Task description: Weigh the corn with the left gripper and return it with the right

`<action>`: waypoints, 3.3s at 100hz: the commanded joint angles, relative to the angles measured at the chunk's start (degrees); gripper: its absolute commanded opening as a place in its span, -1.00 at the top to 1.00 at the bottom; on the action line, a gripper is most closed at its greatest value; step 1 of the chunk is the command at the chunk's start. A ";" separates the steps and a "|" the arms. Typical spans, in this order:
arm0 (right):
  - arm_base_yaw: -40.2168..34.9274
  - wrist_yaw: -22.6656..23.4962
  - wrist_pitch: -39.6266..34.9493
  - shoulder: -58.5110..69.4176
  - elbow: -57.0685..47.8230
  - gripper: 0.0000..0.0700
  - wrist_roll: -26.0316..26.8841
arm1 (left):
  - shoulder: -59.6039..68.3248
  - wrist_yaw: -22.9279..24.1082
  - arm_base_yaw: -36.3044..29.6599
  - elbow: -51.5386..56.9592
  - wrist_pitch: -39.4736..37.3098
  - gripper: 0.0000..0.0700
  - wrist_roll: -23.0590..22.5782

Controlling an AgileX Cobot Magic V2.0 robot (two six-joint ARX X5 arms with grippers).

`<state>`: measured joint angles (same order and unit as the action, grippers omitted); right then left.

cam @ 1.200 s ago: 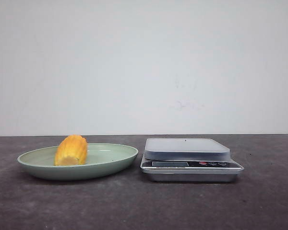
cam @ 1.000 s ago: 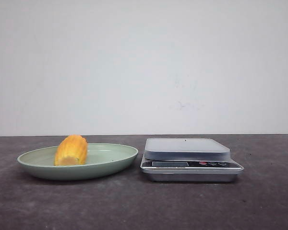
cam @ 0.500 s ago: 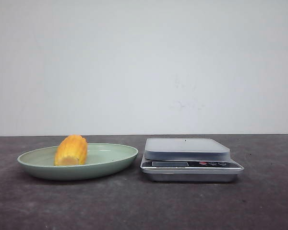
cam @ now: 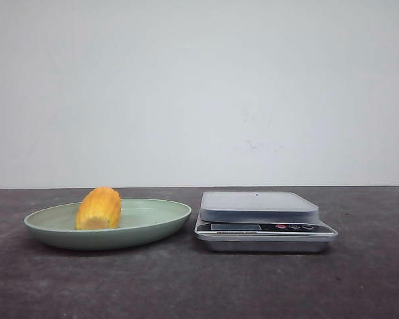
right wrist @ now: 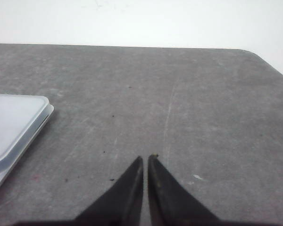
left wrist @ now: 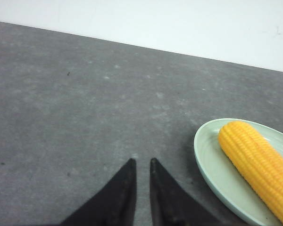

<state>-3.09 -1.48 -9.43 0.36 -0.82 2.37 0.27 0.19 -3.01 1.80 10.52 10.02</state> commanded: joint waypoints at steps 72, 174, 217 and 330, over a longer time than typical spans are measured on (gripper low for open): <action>-0.15 0.00 0.46 -0.13 0.09 0.97 0.22 | -0.09 0.00 0.04 -1.01 0.24 0.95 -0.52; -0.15 1.55 -4.57 4.55 -10.69 0.99 11.08 | 2.91 -0.70 0.04 7.23 0.35 0.96 9.11; -0.15 8.96 -8.00 25.66 -33.64 -0.03 13.46 | 23.61 -6.16 -0.02 31.89 2.12 -0.04 7.82; -0.17 18.05 -22.36 37.13 -53.51 -0.52 10.23 | 67.38 -6.88 -19.89 45.40 1.36 -0.24 6.29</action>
<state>-3.11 16.45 -32.34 37.21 -53.41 13.30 65.12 -7.31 -21.71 45.91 13.39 16.03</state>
